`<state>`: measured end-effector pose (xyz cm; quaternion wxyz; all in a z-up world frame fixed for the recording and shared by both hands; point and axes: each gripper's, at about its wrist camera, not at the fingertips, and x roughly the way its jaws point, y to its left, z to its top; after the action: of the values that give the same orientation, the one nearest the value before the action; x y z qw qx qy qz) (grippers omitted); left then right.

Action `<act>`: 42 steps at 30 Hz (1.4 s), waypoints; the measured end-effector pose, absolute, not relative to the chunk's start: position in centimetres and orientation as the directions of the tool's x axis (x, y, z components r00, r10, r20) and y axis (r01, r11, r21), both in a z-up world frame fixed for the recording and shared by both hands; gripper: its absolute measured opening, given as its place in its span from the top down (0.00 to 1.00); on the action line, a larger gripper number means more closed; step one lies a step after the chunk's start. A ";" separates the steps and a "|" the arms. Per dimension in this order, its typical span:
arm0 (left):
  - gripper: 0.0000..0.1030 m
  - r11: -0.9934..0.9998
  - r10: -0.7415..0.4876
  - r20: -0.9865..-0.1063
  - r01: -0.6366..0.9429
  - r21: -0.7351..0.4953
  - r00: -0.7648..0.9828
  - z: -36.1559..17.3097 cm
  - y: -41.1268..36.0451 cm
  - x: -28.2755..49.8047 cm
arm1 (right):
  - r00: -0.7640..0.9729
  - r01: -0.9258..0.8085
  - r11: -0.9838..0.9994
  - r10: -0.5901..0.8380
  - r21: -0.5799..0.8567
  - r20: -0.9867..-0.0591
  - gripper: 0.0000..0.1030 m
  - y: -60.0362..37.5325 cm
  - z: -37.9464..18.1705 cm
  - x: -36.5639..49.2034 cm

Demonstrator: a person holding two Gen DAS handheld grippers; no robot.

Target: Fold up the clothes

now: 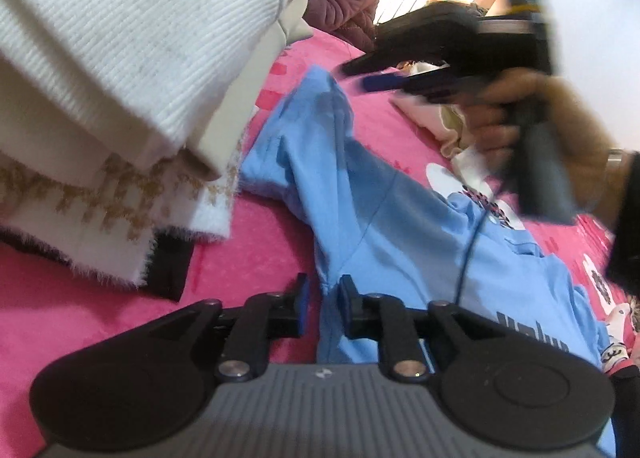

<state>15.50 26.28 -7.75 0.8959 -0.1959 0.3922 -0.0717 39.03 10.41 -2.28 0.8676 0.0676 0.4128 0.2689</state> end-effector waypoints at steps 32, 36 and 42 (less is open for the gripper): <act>0.52 0.996 -0.085 -0.726 0.050 -0.070 0.683 -6.9 23.2 11.3 | 0.429 -0.148 0.931 0.364 0.333 -0.827 0.69 -2.4 -3.0 34.8; 0.51 0.997 -0.079 -0.728 0.046 -0.065 0.681 -7.0 23.0 11.3 | 0.304 -0.138 0.957 0.286 0.255 -0.909 0.78 0.5 -5.8 37.0; 0.51 0.997 -0.078 -0.732 0.030 -0.078 0.677 -6.9 23.1 11.2 | 0.391 -0.224 0.963 0.229 0.149 -0.892 0.97 2.0 -4.5 35.3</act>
<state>11.16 23.13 -6.87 0.9153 -0.0295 0.4006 -0.0295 35.26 1.99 -4.45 0.8338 0.0023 0.5351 0.1357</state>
